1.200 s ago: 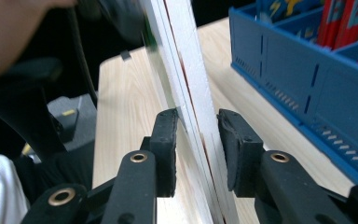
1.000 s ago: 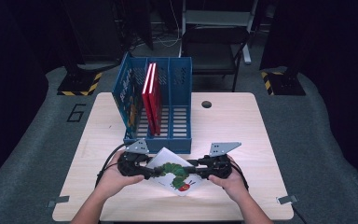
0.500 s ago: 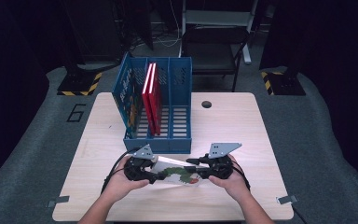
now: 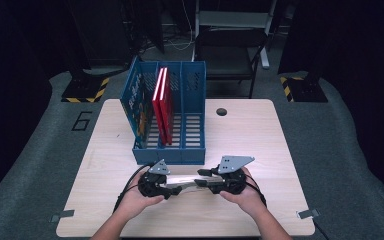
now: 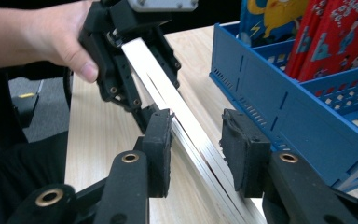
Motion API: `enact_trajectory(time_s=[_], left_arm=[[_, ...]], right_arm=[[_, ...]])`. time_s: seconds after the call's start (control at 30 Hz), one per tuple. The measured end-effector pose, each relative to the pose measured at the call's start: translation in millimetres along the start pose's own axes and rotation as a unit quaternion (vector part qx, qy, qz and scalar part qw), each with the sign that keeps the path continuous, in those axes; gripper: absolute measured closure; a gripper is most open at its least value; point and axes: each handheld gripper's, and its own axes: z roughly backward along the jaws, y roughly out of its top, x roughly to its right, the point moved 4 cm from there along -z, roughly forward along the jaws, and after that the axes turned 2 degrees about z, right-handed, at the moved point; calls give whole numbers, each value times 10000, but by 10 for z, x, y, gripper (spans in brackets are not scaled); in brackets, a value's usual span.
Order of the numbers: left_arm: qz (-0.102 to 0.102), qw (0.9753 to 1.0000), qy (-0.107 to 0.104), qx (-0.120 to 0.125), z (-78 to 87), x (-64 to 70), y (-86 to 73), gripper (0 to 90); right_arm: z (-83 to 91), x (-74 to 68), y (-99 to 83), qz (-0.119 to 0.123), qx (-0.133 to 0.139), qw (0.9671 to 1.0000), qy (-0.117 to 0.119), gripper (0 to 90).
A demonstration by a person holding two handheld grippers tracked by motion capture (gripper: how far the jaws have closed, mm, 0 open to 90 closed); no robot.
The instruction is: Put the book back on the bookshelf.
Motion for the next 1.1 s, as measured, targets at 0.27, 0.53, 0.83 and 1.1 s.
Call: enact_trajectory(time_s=[0.27,0.53,0.83,1.1], left_arm=[[12,10000,-20,-63,-67,12,-57,640],[75,9997,-125,-204,-128,15,-107,664],[153,9997,-178,-45,-63,43,-64,641],[-42,9997,-125,209,141,121,107,597]], right_arm=[[-37,22,-1,-62,84,9997,-222,587],[-67,38,-25,-173,126,9989,-407,508],[-72,48,-40,-211,193,9987,-433,500],[-83,43,-52,-255,193,9986,-422,495]])
